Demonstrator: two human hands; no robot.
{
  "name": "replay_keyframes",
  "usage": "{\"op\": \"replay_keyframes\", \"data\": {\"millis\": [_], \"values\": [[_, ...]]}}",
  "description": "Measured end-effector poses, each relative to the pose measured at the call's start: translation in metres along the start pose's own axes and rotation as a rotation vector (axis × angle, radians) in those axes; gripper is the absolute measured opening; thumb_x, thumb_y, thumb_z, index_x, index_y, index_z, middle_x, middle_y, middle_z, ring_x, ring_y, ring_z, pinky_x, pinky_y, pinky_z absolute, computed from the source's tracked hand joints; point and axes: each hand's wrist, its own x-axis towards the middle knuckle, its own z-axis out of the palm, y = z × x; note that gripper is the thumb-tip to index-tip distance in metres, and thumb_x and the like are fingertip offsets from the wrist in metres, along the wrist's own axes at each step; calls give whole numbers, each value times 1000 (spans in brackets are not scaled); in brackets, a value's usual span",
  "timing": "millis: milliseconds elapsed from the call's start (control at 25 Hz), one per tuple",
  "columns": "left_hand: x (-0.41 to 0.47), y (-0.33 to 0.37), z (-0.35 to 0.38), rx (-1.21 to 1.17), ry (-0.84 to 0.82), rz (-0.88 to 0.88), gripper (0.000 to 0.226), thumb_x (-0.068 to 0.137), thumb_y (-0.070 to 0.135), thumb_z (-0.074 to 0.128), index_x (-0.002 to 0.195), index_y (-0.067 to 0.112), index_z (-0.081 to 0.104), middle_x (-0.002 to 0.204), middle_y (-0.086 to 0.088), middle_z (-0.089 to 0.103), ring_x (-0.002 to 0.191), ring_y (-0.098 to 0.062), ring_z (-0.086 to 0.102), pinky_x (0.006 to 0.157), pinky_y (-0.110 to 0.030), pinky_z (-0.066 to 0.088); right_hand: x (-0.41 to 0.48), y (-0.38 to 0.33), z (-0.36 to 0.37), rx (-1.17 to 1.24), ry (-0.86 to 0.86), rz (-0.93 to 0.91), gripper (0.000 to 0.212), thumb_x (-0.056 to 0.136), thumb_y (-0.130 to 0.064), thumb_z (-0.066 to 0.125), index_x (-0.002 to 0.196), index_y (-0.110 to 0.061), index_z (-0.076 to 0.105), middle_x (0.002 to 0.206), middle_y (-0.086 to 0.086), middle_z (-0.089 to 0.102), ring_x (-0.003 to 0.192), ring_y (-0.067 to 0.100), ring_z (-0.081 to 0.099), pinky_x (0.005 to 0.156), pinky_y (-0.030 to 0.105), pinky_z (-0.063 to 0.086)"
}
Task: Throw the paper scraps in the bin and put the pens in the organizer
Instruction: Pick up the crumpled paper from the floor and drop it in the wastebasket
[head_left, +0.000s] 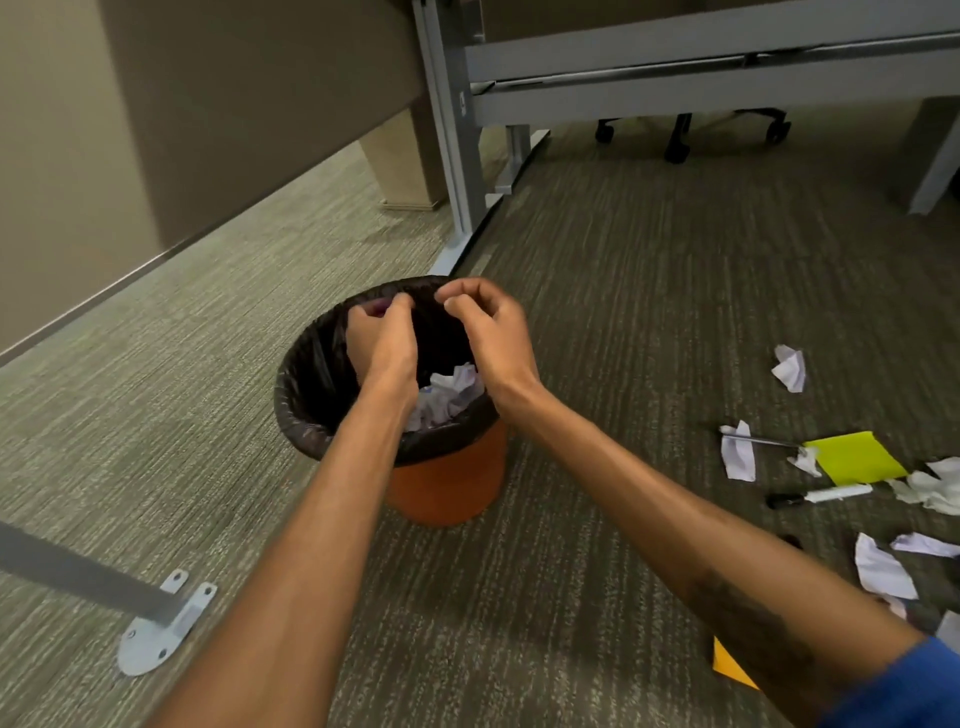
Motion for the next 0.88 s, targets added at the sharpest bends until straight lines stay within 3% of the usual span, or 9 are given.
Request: {"op": "replay_keyframes", "data": {"millis": [120,320,520,600,720,880], "values": [[-31,2,29,62,-80,274,26,84,30,58,109,26,61,111,4,65,104,-15,61,95,-36,51,-15,-3,-34,-62,23,-40,14,91,-14,54,98,-16,66,89,-2,69,81,4,67,68,16,54],[-93,-13,93,76,-304,534,25,88,19,59,112,26,61,116,5,66,109,-14,61,96,-32,47,-46,3,-127,-345,173,-47,17,94,-10,53,99,-22,63,102,-7,65,98,7,60,88,25,50],[-148,-61,150,154,-545,464,27,91,15,61,117,24,62,124,7,61,115,-5,53,97,-23,39,-83,13,-236,-589,301,-41,15,91,-12,57,97,-24,64,100,-9,66,92,-2,59,83,17,45],[-160,-85,168,219,-593,459,23,91,15,64,114,19,65,120,1,66,110,-9,58,89,-19,37,-95,19,-275,-643,375,-45,17,90,-10,58,95,-25,64,95,-16,64,88,-7,58,81,13,43],[-168,-122,193,275,-690,408,16,89,10,66,104,10,71,107,-9,73,100,-21,67,79,-22,41,-106,36,-328,-732,530,0,17,89,-9,59,89,-26,63,86,-18,64,84,2,61,76,15,44],[-173,-173,226,425,-742,272,16,91,7,62,104,6,72,106,-13,74,99,-25,68,79,-26,45,-113,72,-385,-900,635,144,5,89,-12,61,90,-13,66,90,1,69,84,25,67,77,46,53]]}}
